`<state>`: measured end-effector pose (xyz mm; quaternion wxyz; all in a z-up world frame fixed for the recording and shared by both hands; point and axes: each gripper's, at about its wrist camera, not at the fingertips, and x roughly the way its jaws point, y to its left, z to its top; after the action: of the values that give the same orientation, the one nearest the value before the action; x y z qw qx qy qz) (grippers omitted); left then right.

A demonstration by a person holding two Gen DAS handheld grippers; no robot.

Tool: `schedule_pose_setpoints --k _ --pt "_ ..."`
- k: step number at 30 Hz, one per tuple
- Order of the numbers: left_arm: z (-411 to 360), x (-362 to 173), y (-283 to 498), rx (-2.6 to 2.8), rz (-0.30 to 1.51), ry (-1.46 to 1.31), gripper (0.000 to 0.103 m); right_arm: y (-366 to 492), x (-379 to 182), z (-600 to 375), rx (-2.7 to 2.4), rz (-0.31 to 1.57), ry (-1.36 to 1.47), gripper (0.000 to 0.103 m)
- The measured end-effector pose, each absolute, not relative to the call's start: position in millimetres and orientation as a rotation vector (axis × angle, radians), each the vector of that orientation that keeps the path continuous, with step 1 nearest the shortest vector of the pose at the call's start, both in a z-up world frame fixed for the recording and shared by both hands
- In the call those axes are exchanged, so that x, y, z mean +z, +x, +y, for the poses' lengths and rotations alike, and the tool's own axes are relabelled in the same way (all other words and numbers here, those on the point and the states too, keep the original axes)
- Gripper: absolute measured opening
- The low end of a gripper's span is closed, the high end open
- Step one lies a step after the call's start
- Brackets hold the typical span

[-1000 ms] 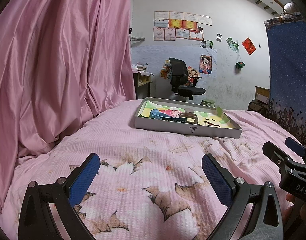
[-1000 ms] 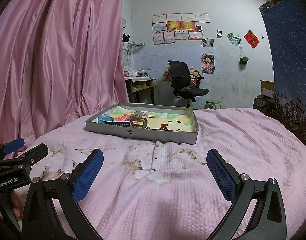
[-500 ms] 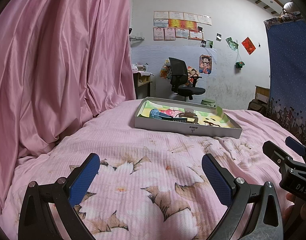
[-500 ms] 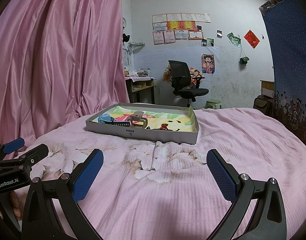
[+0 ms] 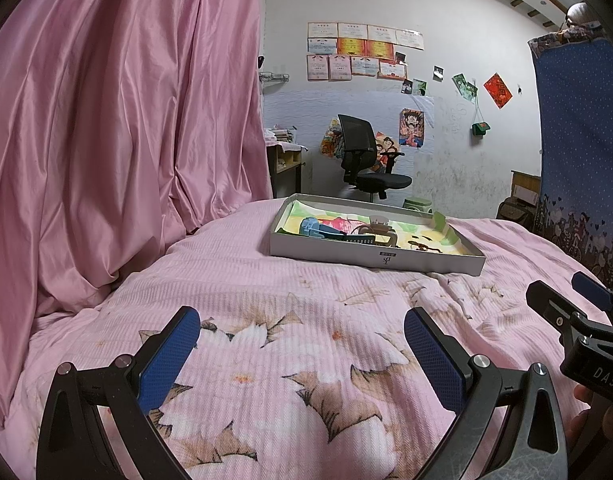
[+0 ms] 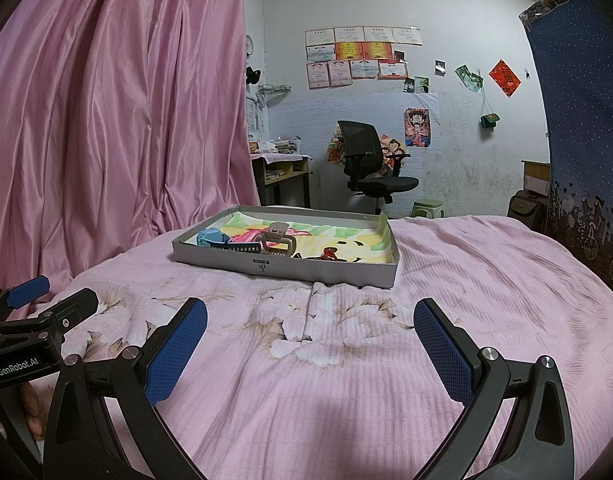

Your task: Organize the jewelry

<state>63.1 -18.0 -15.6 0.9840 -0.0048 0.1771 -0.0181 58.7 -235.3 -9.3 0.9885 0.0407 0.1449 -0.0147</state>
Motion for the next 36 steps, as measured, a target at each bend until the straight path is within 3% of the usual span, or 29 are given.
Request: schedule_pose_setpoints --k 36 --pt "-11.7 -18.1 63.5 -0.028 0.359 -0.01 0.103 59.4 -8.7 -234.4 -0.028 0.292 0.08 0.102"
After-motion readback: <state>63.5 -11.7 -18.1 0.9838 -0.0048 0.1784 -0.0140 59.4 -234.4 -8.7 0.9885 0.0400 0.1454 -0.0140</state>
